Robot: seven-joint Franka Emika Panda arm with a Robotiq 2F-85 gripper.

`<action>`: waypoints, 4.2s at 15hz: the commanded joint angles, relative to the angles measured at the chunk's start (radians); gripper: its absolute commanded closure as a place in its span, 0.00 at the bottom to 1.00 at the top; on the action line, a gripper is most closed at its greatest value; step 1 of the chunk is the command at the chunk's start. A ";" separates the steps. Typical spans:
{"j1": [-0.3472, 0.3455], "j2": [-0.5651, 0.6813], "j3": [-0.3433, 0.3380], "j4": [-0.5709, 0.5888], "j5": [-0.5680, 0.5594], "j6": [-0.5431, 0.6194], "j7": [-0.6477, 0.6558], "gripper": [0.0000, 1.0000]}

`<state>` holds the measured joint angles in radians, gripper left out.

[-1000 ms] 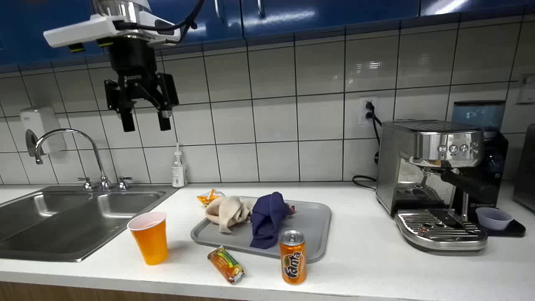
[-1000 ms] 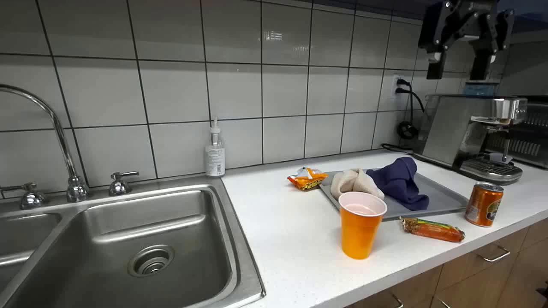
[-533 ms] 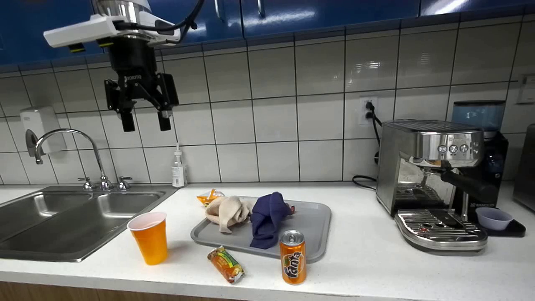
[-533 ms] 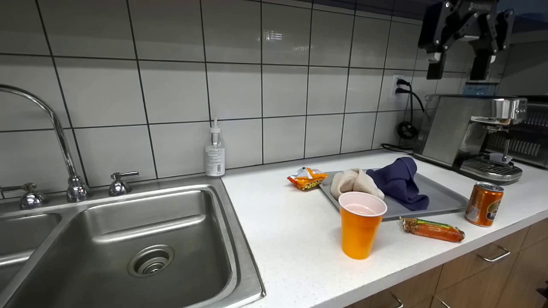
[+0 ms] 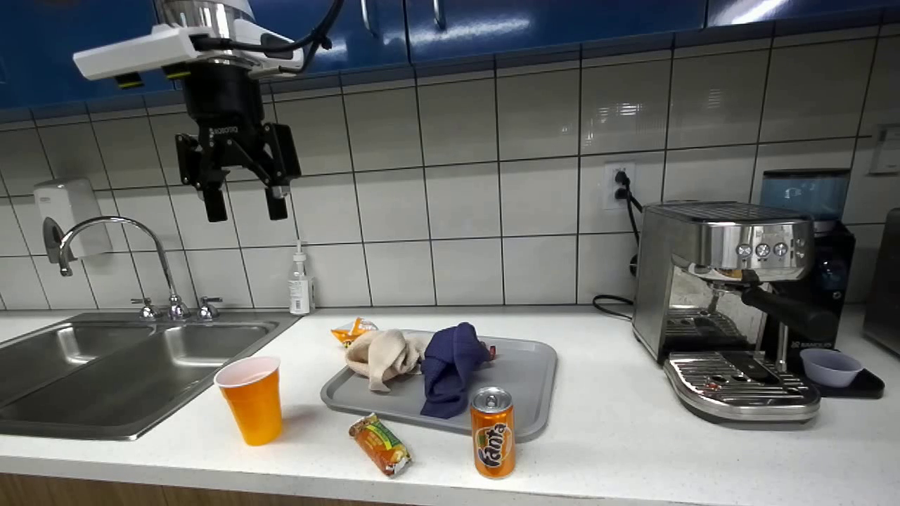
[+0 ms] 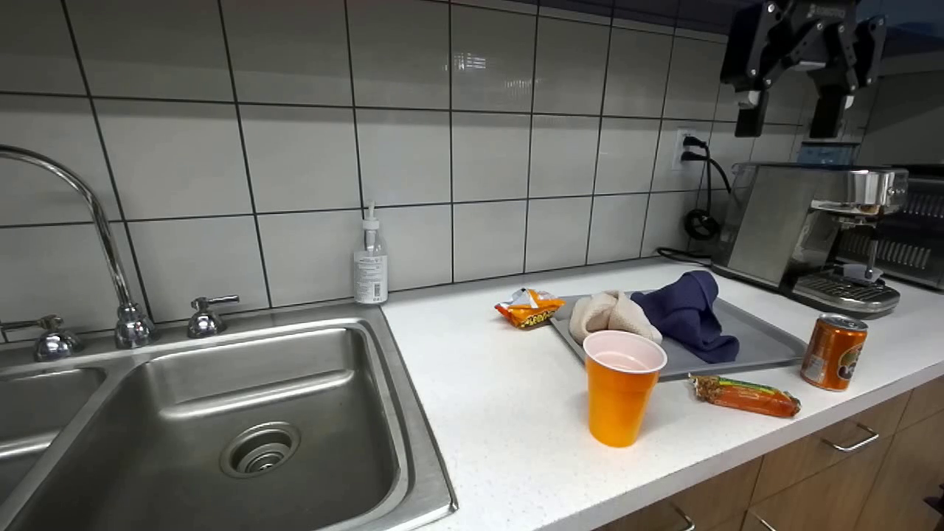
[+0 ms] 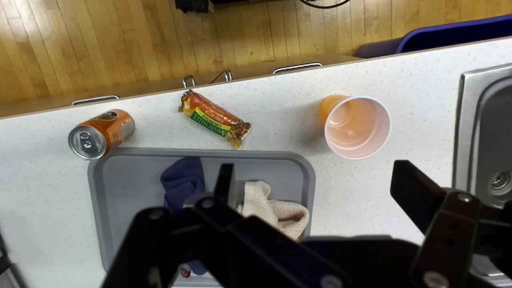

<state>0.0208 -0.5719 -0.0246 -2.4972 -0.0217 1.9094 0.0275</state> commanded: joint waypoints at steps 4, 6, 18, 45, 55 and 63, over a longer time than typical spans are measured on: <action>-0.014 0.024 0.022 -0.034 0.004 0.088 0.027 0.00; -0.017 0.040 0.020 -0.055 0.005 0.153 0.035 0.00; -0.042 0.239 0.008 -0.067 -0.017 0.434 0.038 0.00; -0.050 0.661 -0.017 0.092 -0.007 0.698 0.025 0.00; -0.038 0.830 -0.016 0.214 -0.006 0.749 0.038 0.00; -0.020 0.937 -0.016 0.315 -0.009 0.750 0.043 0.00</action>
<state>-0.0084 0.3182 -0.0389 -2.2401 -0.0263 2.6653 0.0556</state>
